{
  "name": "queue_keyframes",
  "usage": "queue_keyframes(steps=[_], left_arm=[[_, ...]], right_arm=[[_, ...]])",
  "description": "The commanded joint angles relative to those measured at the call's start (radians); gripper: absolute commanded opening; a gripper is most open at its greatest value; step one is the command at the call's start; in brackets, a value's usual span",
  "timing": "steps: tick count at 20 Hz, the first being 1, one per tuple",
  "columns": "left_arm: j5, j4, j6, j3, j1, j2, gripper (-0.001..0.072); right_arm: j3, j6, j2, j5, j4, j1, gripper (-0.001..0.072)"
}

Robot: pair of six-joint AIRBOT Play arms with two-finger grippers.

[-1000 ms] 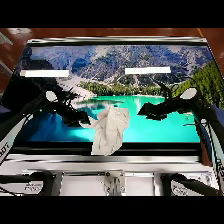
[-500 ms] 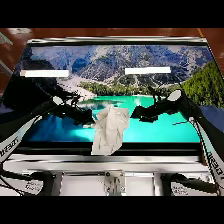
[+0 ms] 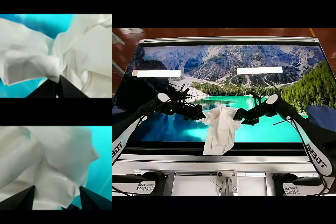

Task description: Fold the shirts.

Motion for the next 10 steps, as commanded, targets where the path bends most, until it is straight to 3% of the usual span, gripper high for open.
queue_keyframes(steps=[1, 2, 3, 6, 10], left_arm=[[0.000, 0.000, 0.013, 0.002, 0.006, 0.031, 0.0041], [0.000, 0.000, 0.021, 0.002, 0.006, 0.038, 0.0041], [0.001, 0.000, 0.030, 0.002, 0.006, 0.049, 0.0041], [0.000, 0.039, 0.040, 0.032, 0.014, 0.115, 0.0040], [-0.011, 0.193, 0.019, 0.243, 0.055, 0.308, 0.0040]], right_arm=[[0.000, -0.011, -0.026, -0.037, 0.003, 0.071, 0.0507], [0.000, -0.006, -0.026, -0.057, 0.003, 0.071, 0.0231], [0.000, 0.012, -0.025, -0.081, 0.005, 0.066, 0.0073], [0.048, -0.002, -0.010, -0.030, 0.001, 0.037, 0.0070], [0.243, -0.058, 0.184, 0.084, -0.090, -0.019, 0.0069]])
